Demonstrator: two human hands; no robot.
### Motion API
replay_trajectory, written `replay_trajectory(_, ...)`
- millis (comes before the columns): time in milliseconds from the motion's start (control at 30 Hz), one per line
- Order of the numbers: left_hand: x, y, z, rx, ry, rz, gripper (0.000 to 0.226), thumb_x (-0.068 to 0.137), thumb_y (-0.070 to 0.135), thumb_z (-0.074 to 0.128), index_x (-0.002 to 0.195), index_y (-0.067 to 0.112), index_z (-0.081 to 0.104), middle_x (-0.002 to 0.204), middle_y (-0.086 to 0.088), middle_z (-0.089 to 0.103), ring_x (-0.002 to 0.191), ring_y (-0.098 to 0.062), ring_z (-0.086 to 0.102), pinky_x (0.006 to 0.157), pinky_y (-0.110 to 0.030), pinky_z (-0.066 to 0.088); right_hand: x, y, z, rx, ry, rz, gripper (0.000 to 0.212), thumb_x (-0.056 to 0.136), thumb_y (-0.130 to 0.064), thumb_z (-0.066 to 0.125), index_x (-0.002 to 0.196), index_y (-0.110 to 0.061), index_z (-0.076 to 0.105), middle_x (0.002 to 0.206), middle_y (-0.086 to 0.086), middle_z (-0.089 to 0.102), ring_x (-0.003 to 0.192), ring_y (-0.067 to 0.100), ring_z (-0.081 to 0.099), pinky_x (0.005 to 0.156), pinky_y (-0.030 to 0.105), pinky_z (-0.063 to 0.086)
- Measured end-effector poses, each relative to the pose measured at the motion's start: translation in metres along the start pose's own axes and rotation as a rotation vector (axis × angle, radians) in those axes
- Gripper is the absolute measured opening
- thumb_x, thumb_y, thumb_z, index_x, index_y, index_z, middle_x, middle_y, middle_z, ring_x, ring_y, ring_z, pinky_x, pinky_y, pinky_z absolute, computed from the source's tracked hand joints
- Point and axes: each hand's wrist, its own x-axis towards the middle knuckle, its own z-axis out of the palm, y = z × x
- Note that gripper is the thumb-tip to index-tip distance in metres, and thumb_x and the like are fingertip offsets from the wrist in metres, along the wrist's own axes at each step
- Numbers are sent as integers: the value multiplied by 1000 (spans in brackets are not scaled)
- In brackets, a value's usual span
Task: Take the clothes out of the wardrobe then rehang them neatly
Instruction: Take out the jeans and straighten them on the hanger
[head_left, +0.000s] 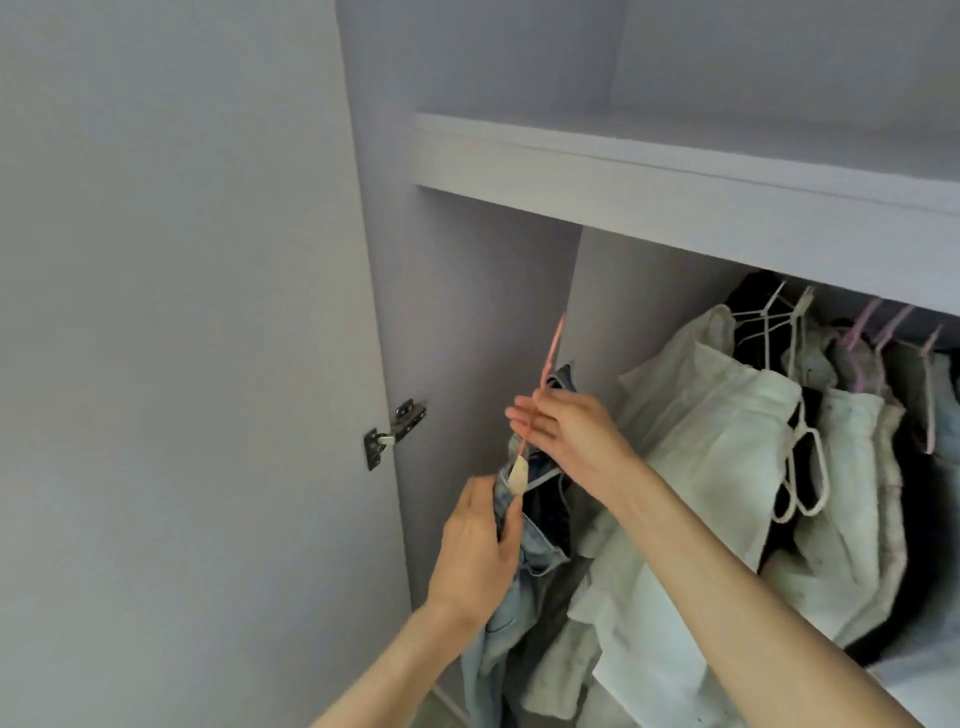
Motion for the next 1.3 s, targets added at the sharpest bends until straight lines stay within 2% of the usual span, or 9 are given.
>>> replay_trajectory(100, -19, -1, -15, -5, -40, -32, 8, 94, 23, 51, 94, 24, 43, 81, 13, 44, 77, 7, 47, 64, -8, 35, -4, 11, 15, 50, 52, 18, 17, 96, -1, 43, 83, -5, 53, 85, 12, 60, 65, 17, 54, 61, 27, 50)
replay_trajectory(233, -41, 1, -34, 85, -219, 45, 26, 90, 37, 56, 99, 13, 52, 83, 9, 48, 71, 1, 45, 63, -11, 34, -16, 30, 18, -243, 32, -26, 15, 95, -6, 48, 84, -8, 57, 82, 11, 63, 54, 12, 46, 46, 20, 40)
replay_trajectory(333, -60, 1, -44, 105, -280, 72, 29, 92, 38, 51, 108, 16, 59, 91, 9, 55, 77, 9, 47, 69, -6, 34, -30, 42, 14, -423, -30, -76, 21, 95, -11, 50, 76, -10, 61, 70, 8, 63, 47, 11, 41, 38, 16, 32)
replay_trajectory(533, -97, -1, -73, 212, 15, -45, 18, 95, 22, 50, 100, 16, 67, 94, 8, 60, 80, 2, 49, 71, -3, 34, -62, 51, -15, -831, -101, -437, 30, 92, -15, 55, 64, -13, 67, 47, -18, 58, 39, 5, 45, 55, 21, 39)
replay_trajectory(733, -130, 11, -107, 323, 204, -127, 20, 96, 23, 47, 103, 20, 66, 98, 12, 57, 85, 4, 51, 78, -18, 38, -104, 58, -29, -971, -96, -645, 30, 93, -20, 54, 73, -3, 69, 57, -11, 60, 46, -1, 49, 52, 21, 32)
replay_trajectory(833, -143, 18, -123, 453, 207, -100, 46, 91, 47, 35, 119, 20, 58, 117, 6, 55, 109, -12, 49, 89, -21, 33, -122, 62, -23, -962, -132, -737, 29, 93, -21, 54, 71, -9, 69, 53, -14, 57, 50, -6, 52, 52, 17, 33)
replay_trajectory(967, -165, 24, -147, 642, 45, -119, 84, 80, 75, 7, 137, 24, 41, 134, 6, 47, 126, -15, 37, 98, -27, 27, -149, 63, 5, -849, -294, -817, 31, 90, -26, 54, 65, -15, 67, 47, -11, 56, 50, -3, 55, 55, 9, 37)
replay_trajectory(1100, -207, 26, -171, 666, -7, -213, 72, 83, 74, 13, 125, 26, 48, 114, 6, 57, 103, -17, 55, 81, -29, 44, -177, 71, 47, -763, -479, -779, 31, 87, -31, 53, 62, -17, 66, 47, -10, 58, 49, 4, 57, 56, 11, 41)
replay_trajectory(1300, -302, 30, -220, 834, 327, -296, 53, 87, 67, 16, 82, 25, 48, 73, 11, 55, 66, -10, 51, 53, -25, 39, -225, 105, 127, -719, -722, -722, 28, 90, -21, 59, 63, -17, 66, 50, -6, 61, 49, 6, 57, 57, 15, 44)
